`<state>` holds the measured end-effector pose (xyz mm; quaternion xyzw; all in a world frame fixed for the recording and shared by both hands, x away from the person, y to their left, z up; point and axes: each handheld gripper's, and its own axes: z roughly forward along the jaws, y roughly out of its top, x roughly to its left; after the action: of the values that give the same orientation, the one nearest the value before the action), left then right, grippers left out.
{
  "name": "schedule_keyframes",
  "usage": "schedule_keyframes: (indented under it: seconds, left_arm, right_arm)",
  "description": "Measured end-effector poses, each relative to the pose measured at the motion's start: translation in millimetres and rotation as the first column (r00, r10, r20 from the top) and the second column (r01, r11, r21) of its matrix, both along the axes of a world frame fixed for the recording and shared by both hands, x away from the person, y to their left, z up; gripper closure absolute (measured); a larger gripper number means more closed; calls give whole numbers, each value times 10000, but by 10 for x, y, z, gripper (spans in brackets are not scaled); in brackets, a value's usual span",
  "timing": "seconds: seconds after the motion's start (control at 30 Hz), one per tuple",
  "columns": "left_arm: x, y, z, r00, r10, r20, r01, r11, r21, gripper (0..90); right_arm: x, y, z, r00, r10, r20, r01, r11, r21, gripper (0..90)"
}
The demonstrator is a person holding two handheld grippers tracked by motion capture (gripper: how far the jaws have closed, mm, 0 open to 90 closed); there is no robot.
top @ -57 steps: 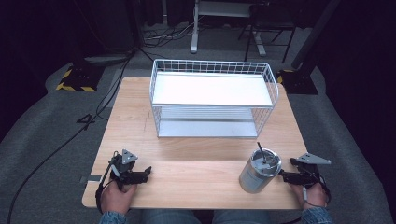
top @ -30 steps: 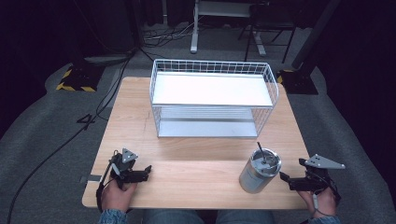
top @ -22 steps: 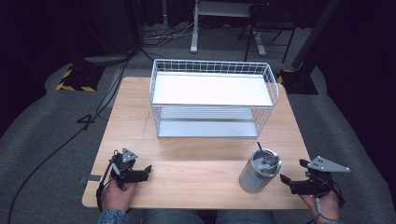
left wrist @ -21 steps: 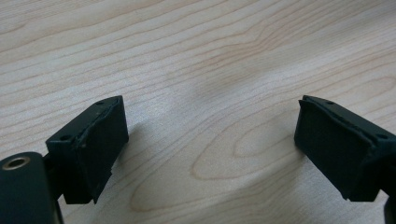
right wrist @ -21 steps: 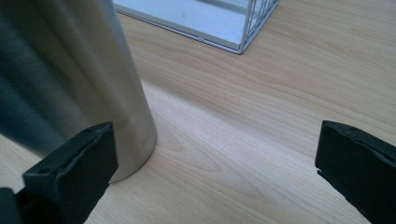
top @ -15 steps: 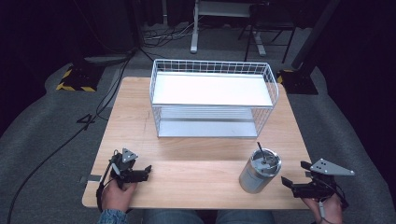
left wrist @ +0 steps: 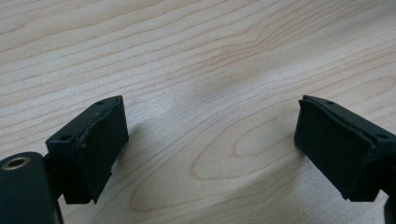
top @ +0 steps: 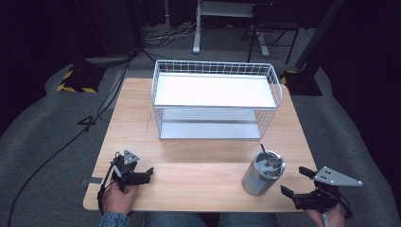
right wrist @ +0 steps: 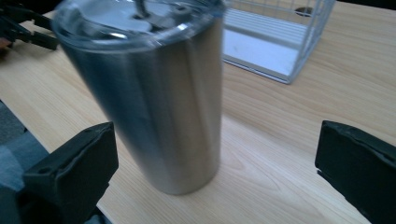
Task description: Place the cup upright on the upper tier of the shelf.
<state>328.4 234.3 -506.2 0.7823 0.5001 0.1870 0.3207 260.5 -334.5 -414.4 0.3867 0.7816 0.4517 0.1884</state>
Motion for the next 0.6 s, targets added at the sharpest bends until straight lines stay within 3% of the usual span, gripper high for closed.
schedule_keyframes:
  seconds: [0.27,0.6]
  left_arm:
    - [0,0,0,10000,2,1,-2,10000,-3,102]
    - [0,0,0,10000,0,0,0,10000,-3,102]
  right_arm:
    - [20,209,-10,9982,524,294,-533,9981,306,0]
    - [124,361,-117,9965,609,576,-650,9953,721,0]
